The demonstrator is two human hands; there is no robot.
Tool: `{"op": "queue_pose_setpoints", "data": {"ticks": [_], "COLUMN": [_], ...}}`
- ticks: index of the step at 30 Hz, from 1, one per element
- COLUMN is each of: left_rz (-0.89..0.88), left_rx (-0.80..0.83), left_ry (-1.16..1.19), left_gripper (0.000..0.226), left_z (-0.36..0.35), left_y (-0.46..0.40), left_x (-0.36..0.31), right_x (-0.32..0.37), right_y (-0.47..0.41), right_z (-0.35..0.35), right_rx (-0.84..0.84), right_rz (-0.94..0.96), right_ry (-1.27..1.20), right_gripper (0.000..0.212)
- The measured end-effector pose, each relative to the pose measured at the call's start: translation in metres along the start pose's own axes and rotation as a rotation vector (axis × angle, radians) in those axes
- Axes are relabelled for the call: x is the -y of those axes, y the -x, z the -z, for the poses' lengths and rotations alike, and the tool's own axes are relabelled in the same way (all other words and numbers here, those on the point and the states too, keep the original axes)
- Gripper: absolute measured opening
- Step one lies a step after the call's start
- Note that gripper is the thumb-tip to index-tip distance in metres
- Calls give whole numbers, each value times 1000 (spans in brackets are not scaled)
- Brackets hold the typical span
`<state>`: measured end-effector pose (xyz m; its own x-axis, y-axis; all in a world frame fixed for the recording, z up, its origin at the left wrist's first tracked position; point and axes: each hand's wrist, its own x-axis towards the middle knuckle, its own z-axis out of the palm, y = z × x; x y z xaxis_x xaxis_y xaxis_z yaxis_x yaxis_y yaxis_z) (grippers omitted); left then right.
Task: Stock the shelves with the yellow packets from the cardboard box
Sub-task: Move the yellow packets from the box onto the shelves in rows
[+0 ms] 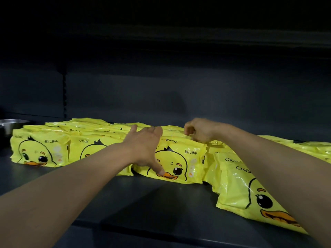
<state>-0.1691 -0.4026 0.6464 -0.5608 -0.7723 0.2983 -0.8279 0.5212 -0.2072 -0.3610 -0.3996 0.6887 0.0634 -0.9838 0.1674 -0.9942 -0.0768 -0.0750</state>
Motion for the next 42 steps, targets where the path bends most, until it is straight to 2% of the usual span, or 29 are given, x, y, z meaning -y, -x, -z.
{"op": "queue_pose_setpoints", "data": {"ticks": [3,6,9,12,15,17,20,22,25,29,33,37,40,42], "left_rz": [-32,-33,-37,-49,-56,-64,-70,-72,-71,-86,-102,-79,-60,-54], "left_rx": [103,139,89,44,27,30,36,39,43,10,-6,53,19,-8], "left_ry": [132,104,38,-14,-40,-46,-42,-39,-37,-19,-18,-7,-70,-90], "left_gripper": [112,116,112,106,103,102,103,104,108,116,118,118,117,118], "left_z": [7,6,1,0,2,3,4,3,2,-1,-3,0,3,3], "left_y": [-8,-13,-9,-3,2,3,4,3,2,3,2,-3,-6,-3], "left_x": [0,-2,-3,-4,-5,-5,-4,-4,-3,0,3,3,-1,-4], "right_x": [-6,-11,-10,-6,-5,-6,-7,-7,-3,4,4,2,0,-2], "right_y": [-6,-5,1,2,0,-1,3,7,8,2,-3,-6,0,8], "right_z": [-4,5,9,6,5,5,7,11,11,3,-1,-8,-4,5], "right_rx": [-102,-243,-119,-7,70,99,172,212,198,67,-48,-122,-115,-28], "right_rz": [-26,-47,16,24,8,-2,-34,-23,-4,-1,-60,-134,-129,-86], "right_ry": [67,-26,-55,50,29,-28,-246,-283,-219,-116,-193,-212,-241,-376], "right_gripper": [22,21,7,13,14,15,22,16,15,14,12,11,10,10]}}
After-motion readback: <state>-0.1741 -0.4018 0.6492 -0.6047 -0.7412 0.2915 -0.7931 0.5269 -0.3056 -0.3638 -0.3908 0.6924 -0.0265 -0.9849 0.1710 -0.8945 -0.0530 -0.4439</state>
